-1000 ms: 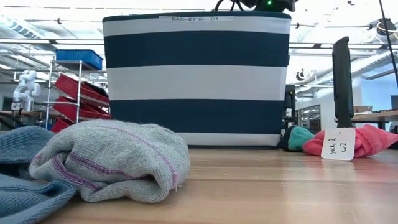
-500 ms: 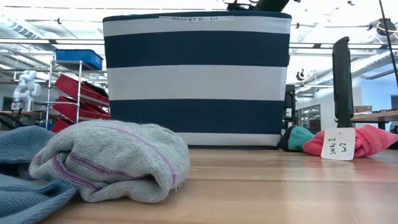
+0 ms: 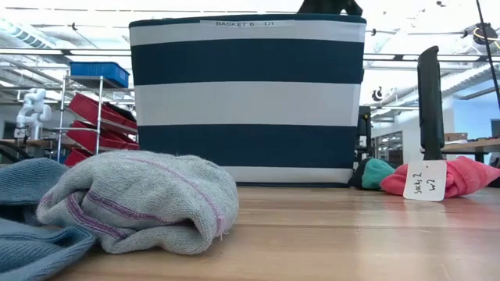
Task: Sort clothes
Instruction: Put the red underwear into the white and blue laundry organizer, then put the white socks into the white and blue laundry organizer
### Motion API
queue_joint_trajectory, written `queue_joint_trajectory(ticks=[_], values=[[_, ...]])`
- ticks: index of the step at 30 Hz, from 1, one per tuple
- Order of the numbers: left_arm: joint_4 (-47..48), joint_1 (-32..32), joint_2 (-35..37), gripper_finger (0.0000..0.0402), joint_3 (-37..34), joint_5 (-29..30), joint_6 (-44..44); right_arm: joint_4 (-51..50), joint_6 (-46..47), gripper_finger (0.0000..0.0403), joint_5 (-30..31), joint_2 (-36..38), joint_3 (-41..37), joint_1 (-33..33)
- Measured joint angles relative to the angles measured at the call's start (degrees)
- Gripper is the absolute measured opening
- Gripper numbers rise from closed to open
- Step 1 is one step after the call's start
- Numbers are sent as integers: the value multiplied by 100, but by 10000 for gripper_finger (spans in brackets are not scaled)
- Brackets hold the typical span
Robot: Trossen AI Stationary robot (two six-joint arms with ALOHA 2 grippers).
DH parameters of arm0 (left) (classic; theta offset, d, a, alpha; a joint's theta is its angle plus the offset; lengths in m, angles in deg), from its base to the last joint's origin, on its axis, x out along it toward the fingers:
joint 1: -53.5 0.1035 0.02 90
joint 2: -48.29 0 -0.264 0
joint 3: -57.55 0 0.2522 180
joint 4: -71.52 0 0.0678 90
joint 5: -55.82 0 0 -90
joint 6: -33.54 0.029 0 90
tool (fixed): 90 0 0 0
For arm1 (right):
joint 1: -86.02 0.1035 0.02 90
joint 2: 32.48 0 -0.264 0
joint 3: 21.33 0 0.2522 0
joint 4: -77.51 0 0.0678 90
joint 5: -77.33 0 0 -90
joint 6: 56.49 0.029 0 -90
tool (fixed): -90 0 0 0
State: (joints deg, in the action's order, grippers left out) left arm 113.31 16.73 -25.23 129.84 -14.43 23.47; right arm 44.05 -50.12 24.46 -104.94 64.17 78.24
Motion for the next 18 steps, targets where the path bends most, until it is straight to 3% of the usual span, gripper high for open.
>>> queue_joint_trajectory(ticks=[5, 14, 18], values=[[-1, 0, 0, 200, 0, 0, -4, -155, 146, 158, -261, 282, 2, 302], [-4, 0, 0, 200, 0, 0, -12, -854, 1192, 158, -2196, 534, 6, 897], [-9, 0, 0, 200, 0, 0, -18, -1501, 1618, 158, -2503, 455, 7, 1371]])
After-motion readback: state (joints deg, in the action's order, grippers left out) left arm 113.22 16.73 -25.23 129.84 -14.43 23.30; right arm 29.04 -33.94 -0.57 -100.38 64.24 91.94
